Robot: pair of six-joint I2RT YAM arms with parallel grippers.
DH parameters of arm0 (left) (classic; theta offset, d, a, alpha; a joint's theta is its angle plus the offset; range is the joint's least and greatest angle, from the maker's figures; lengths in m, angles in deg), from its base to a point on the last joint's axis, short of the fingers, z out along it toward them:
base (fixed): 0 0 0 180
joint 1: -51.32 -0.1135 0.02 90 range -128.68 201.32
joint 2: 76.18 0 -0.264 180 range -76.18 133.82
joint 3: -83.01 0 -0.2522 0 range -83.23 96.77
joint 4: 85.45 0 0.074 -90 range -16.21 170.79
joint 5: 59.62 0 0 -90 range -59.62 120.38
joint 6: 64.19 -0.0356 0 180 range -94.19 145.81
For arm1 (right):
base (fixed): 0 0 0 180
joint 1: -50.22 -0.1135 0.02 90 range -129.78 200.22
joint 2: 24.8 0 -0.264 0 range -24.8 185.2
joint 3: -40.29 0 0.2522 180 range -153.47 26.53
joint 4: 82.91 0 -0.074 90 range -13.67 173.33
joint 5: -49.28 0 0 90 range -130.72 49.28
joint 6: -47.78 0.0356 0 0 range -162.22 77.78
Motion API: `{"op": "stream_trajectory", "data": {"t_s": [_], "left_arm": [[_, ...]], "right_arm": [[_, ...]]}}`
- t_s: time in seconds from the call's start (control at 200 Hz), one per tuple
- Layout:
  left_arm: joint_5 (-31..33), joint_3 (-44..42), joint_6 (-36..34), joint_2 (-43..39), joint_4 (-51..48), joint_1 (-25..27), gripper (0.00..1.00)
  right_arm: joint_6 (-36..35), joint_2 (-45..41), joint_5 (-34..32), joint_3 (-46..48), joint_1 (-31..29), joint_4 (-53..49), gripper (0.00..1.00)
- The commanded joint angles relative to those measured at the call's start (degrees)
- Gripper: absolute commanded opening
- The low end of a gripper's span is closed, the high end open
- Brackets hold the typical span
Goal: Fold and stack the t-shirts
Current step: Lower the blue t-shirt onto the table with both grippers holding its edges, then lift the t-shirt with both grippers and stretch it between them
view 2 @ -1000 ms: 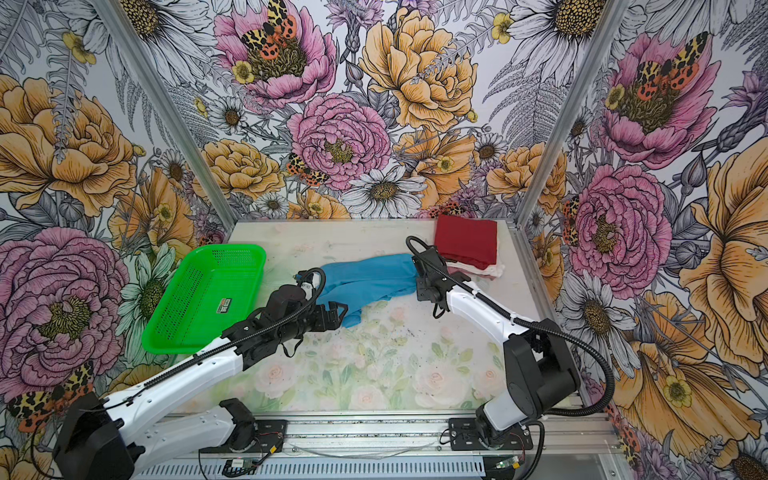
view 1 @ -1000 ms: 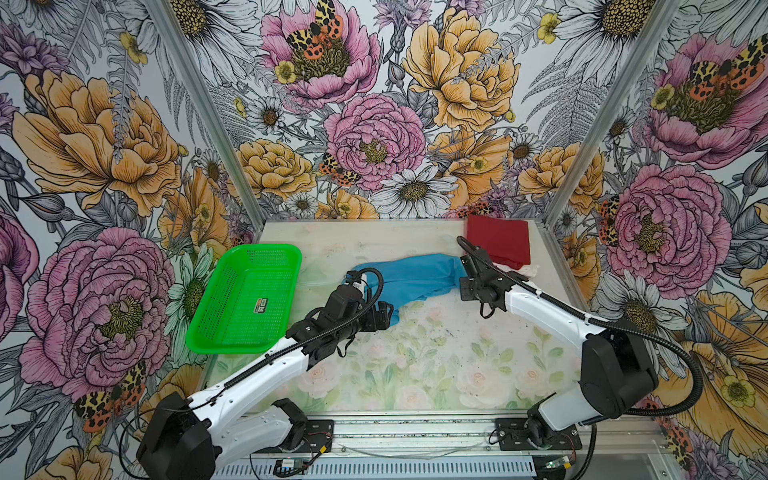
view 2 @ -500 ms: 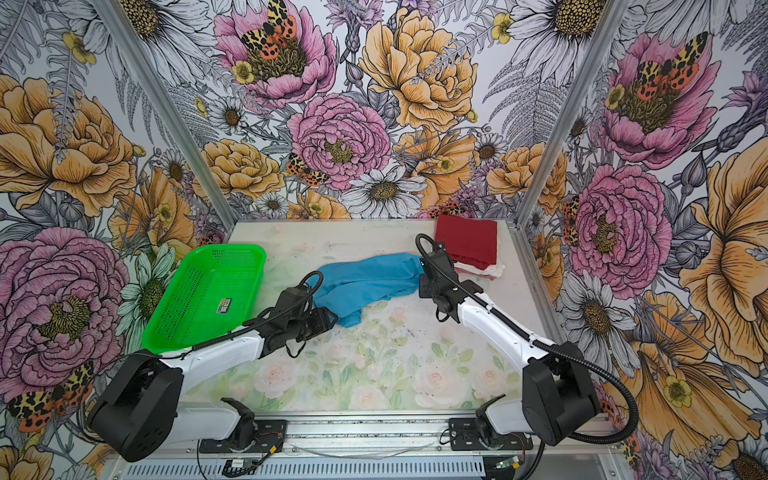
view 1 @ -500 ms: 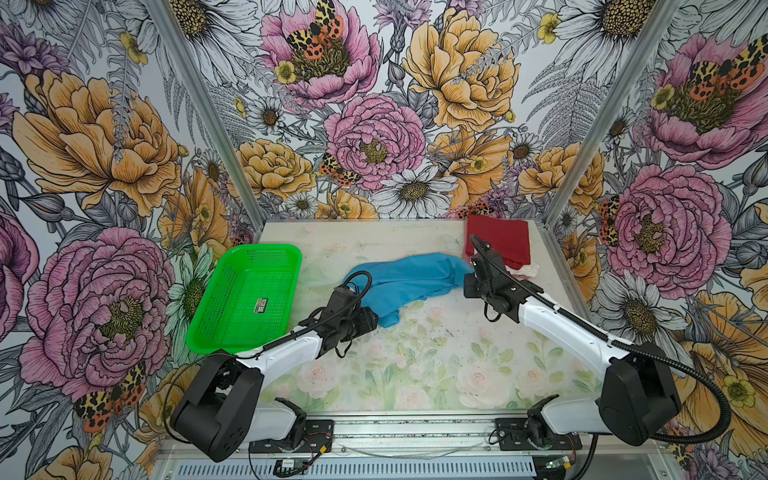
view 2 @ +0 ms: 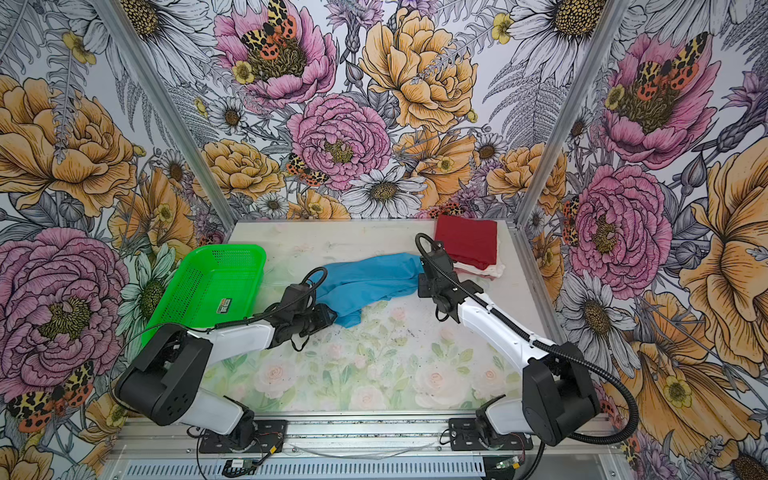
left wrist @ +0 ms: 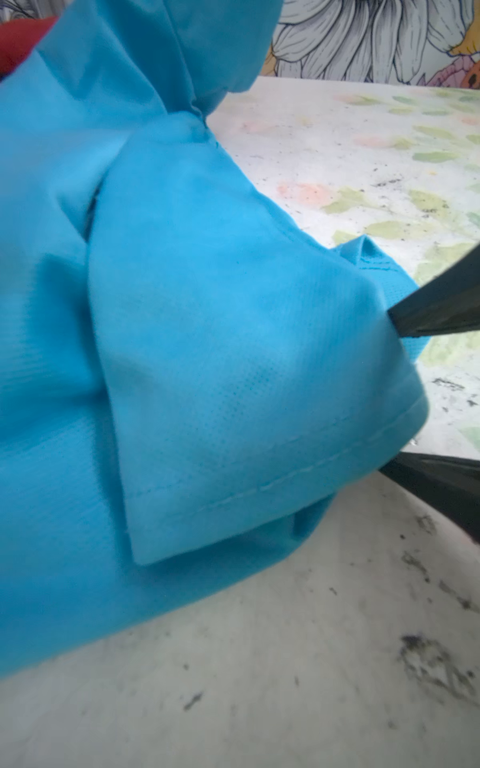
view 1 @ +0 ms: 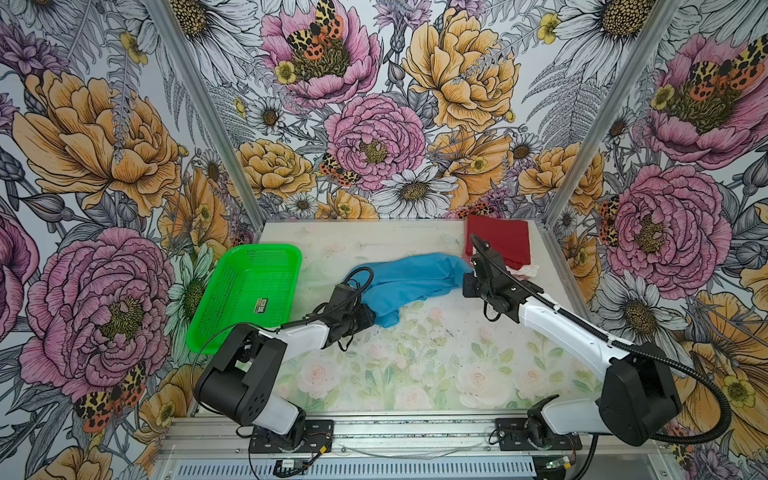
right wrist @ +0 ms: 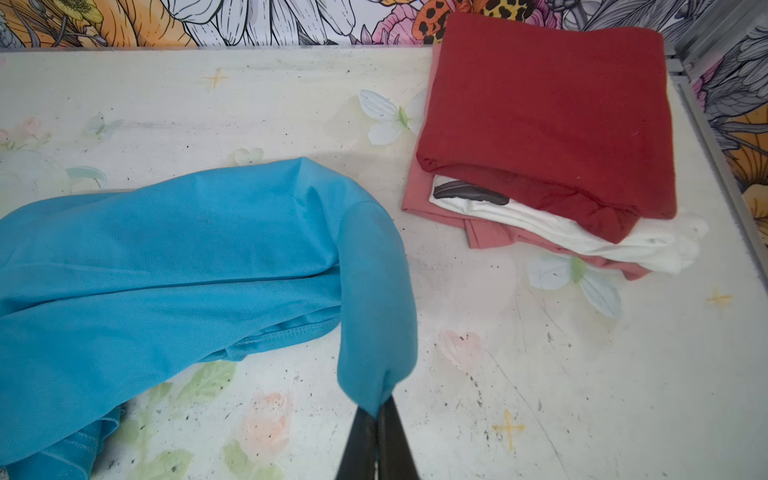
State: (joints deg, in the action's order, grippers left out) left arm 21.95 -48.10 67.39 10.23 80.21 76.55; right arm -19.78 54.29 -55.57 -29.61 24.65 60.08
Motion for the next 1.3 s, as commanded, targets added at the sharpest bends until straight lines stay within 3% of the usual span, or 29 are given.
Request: {"op": "stream_trajectory", "data": {"t_s": [0.0, 0.15, 0.36, 0.505, 0.595, 0.69, 0.766, 0.841, 0.961, 1.096, 1.116, 1.136, 1.171, 1.186, 1.196, 1.296], "left_arm": [[0.7, 2.3, -3.1, 1.1, 1.9, -0.7, 0.36], [-1.0, 3.1, -4.0, -3.7, 0.3, -1.4, 0.0], [-4.5, 10.3, -9.3, -15.9, -13.3, -3.0, 0.0], [-11.7, 19.3, -11.7, -18.7, -20.3, -10.7, 0.0], [-14.1, 28.3, -12.6, -15.1, -22.9, -17.6, 0.0], [-20.5, 42.7, -12.9, -4.3, -23.7, -22.4, 0.0], [-29.1, 55.5, -11.1, 2.7, -24.5, -23.3, 0.0], [-28.7, 61.4, -11.8, 1.9, -25.4, -21.7, 0.0], [-28.3, 56.8, -12.3, -6.0, -26.7, -20.2, 0.0], [-26.8, 38.0, -11.5, -20.8, -26.8, -20.5, 0.0], [-26.6, 34.8, -11.0, -23.3, -26.8, -20.9, 0.05], [-26.4, 31.7, -10.1, -25.8, -26.8, -21.4, 0.21], [-26.0, 25.4, -8.8, -30.1, -27.4, -22.3, 0.62], [-25.7, 23.2, -8.4, -31.8, -28.0, -22.7, 0.87], [-25.4, 21.8, -8.3, -32.9, -28.5, -23.1, 0.96], [-24.3, 12.1, -7.7, -40.6, -33.9, -25.7, 0.99]], "right_arm": [[-0.9, -1.9, 1.2, 0.3, 0.2, 2.1, 0.0], [-1.2, -3.6, 1.1, 0.6, 0.2, 2.1, 0.0], [-4.8, -9.2, 1.8, -1.3, 0.4, 1.9, 0.0], [-7.1, -10.9, 5.8, -7.2, 1.9, 1.7, 0.0], [-9.5, -7.7, 9.1, -14.6, 4.2, 1.7, 0.0], [-10.7, -0.8, 14.2, -25.0, 9.3, 0.8, 0.0], [-10.6, 2.4, 16.5, -33.9, 11.5, -0.8, 0.0], [-10.6, 1.1, 16.9, -37.3, 11.6, -1.0, 0.0], [-9.7, -5.3, 18.2, -34.0, 11.4, -1.0, 0.0], [-8.5, -16.0, 18.2, -22.7, 11.3, -1.1, 0.0], [-8.4, -17.6, 18.1, -20.8, 11.3, -1.2, 0.0], [-8.2, -19.1, 18.1, -19.3, 11.3, -1.3, 0.0], [-7.9, -21.7, 17.7, -16.5, 11.3, -1.9, 0.0], [-7.8, -22.7, 17.6, -15.6, 11.3, -2.3, 0.0], [-7.6, -23.3, 17.5, -14.9, 11.3, -2.5, 0.0], [-5.7, -28.3, 17.7, -9.5, 11.2, -4.8, 0.0]]}}
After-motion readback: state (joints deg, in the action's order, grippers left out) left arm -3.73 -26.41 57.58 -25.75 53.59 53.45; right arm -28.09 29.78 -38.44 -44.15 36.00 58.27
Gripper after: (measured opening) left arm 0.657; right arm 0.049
